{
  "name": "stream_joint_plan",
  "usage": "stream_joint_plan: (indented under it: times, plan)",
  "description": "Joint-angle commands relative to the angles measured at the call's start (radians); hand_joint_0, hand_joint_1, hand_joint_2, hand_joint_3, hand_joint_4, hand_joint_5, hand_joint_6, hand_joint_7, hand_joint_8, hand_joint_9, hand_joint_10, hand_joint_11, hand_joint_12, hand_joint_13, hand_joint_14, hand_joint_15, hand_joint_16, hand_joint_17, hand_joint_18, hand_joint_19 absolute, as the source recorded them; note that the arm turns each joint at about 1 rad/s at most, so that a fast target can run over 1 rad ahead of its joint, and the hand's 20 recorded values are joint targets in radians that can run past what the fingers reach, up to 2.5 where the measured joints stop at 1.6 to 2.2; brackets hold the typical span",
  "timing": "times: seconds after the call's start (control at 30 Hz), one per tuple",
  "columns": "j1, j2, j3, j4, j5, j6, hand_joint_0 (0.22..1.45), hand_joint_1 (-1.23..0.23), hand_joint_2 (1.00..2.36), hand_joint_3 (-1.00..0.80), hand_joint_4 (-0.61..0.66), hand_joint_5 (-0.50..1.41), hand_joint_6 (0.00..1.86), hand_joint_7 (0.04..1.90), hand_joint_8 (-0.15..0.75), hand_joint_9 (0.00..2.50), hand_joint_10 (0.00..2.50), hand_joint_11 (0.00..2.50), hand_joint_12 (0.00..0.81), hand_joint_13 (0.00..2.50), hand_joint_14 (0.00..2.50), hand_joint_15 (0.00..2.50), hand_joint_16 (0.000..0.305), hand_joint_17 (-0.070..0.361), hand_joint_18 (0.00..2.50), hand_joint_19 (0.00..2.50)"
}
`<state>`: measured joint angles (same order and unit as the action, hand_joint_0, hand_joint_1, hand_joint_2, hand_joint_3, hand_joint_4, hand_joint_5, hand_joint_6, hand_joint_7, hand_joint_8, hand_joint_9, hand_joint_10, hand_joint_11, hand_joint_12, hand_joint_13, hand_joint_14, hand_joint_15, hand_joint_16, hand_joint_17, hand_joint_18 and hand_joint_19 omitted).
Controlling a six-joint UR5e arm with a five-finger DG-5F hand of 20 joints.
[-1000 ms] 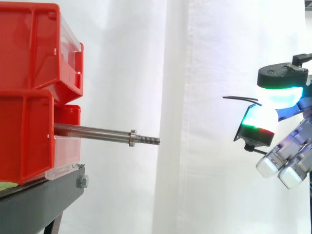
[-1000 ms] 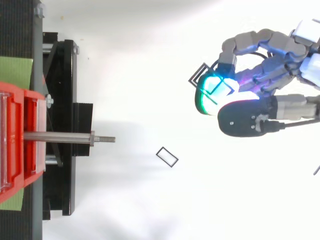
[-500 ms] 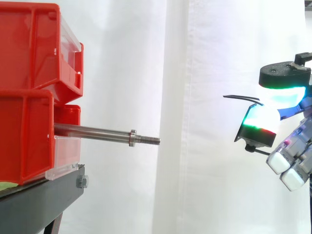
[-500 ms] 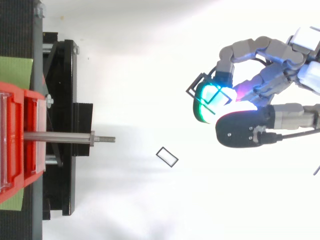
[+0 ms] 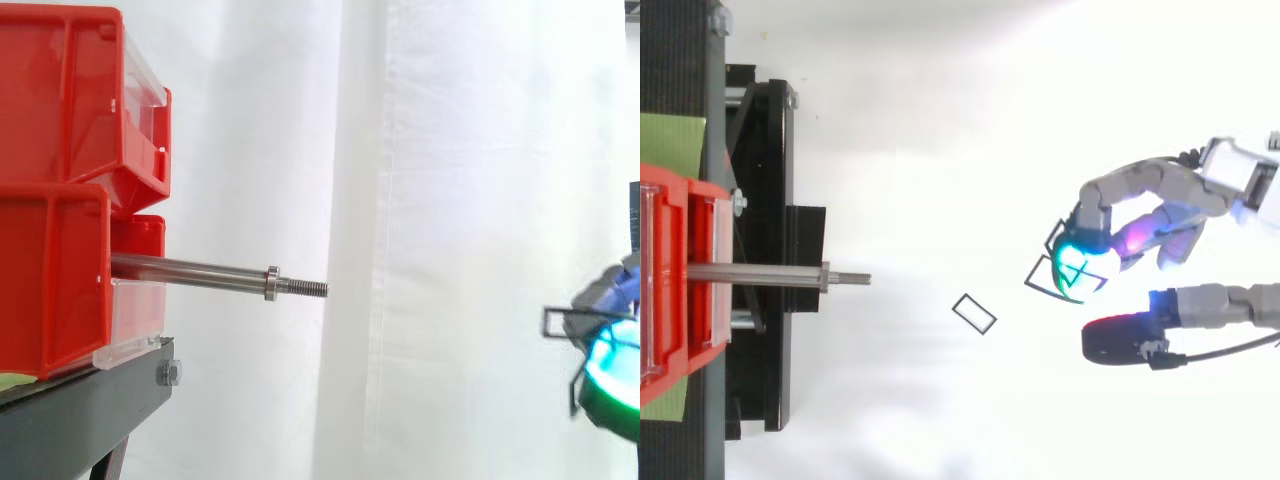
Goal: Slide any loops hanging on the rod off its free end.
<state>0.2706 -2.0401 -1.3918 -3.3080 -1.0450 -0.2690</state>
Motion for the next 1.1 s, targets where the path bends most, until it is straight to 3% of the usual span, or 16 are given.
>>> stream_joint_plan:
  times: [0.0,0.03,0.1,0.2,0.23,0.27,0.3,0.37,0.4,0.5,0.6,0.63,0.67,0.73,0.93,1.07]
  plan:
    - [-0.004,0.000,0.000,-0.007,-0.056,-0.233,0.57,-0.69,1.00,-0.11,-0.10,-0.07,0.78,1.19,0.379,0.95,0.01,0.26,0.388,0.98,0.01,0.21,0.063,0.142,1.13,0.47]
    - [-0.007,0.000,0.000,0.016,-0.089,-0.277,0.57,-0.69,1.00,-0.11,-0.09,-0.07,0.78,1.18,0.380,0.95,0.01,0.25,0.390,0.98,0.01,0.20,0.063,0.142,1.13,0.47]
    - [-0.013,0.000,0.000,0.076,-0.118,-0.322,0.57,-0.69,1.00,-0.11,-0.10,-0.07,0.78,1.19,0.380,0.95,0.01,0.25,0.391,0.98,0.01,0.20,0.063,0.141,1.13,0.48]
    - [-0.018,0.000,0.000,0.146,-0.110,-0.268,0.57,-0.69,1.00,-0.11,-0.10,-0.07,0.78,1.17,0.378,0.95,0.01,0.25,0.388,0.98,0.01,0.21,0.063,0.142,1.13,0.47]
    - [-0.018,0.001,0.000,0.160,-0.099,-0.217,0.57,-0.69,1.00,-0.11,-0.09,-0.07,0.78,1.18,0.379,0.95,0.01,0.25,0.389,0.98,0.01,0.21,0.063,0.142,1.13,0.47]
    - [-0.018,0.000,0.000,0.160,-0.070,-0.110,0.57,-0.69,1.00,-0.11,-0.09,-0.07,0.78,1.18,0.377,0.95,0.01,0.25,0.388,0.98,0.01,0.20,0.063,0.141,1.13,0.47]
    - [-0.016,0.000,0.000,0.162,-0.055,-0.055,0.57,-0.69,1.00,-0.11,-0.09,-0.07,0.78,1.18,0.380,0.94,0.01,0.25,0.386,0.98,0.01,0.20,0.063,0.141,1.13,0.48]
    - [-0.016,0.000,0.000,0.168,0.031,0.217,0.57,-0.69,1.00,-0.11,-0.09,-0.07,0.78,1.19,0.381,0.94,0.01,0.25,0.386,0.98,0.01,0.20,0.063,0.141,1.13,0.48]
    - [-0.014,0.000,0.000,0.176,0.062,0.310,0.57,-0.69,1.00,-0.11,-0.09,-0.07,0.78,1.19,0.378,0.94,0.01,0.25,0.387,0.98,0.01,0.21,0.063,0.142,1.13,0.48]
    - [-0.011,0.000,0.000,0.177,0.122,0.452,0.57,-0.69,1.00,-0.11,-0.09,-0.07,0.78,1.17,0.375,0.94,0.01,0.26,0.388,0.98,0.01,0.20,0.063,0.141,1.13,0.48]
    - [-0.002,0.000,0.000,0.173,0.171,0.573,0.57,-0.69,1.00,-0.11,-0.09,-0.07,0.78,1.18,0.377,0.94,0.01,0.25,0.388,0.98,0.01,0.21,0.063,0.141,1.13,0.48]
    - [-0.002,0.000,0.000,0.173,0.171,0.573,0.57,-0.69,1.00,-0.11,-0.09,-0.07,0.78,1.17,0.377,0.94,0.01,0.25,0.387,0.98,0.01,0.21,0.063,0.141,1.13,0.48]
    - [0.002,0.000,0.000,0.168,0.184,0.645,0.57,-0.69,1.00,-0.11,-0.09,-0.07,0.78,1.17,0.377,0.94,0.01,0.25,0.388,0.98,0.01,0.21,0.063,0.141,1.13,0.48]
    - [0.009,0.000,0.000,0.163,0.189,0.723,0.57,-0.69,1.00,-0.11,-0.08,-0.07,0.78,1.17,0.377,0.94,0.01,0.25,0.388,0.98,0.01,0.21,0.063,0.141,1.13,0.48]
    - [0.012,0.000,0.000,0.156,0.189,0.778,0.57,-0.69,1.00,-0.11,-0.08,-0.07,0.78,1.18,0.378,0.95,0.01,0.25,0.388,0.98,0.01,0.21,0.063,0.141,1.13,0.48]
    - [0.016,0.000,0.000,0.136,0.189,0.890,0.57,-0.69,1.00,-0.10,-0.09,-0.07,0.77,1.18,0.380,0.96,0.01,0.25,0.387,0.99,0.01,0.21,0.063,0.141,1.13,0.48]
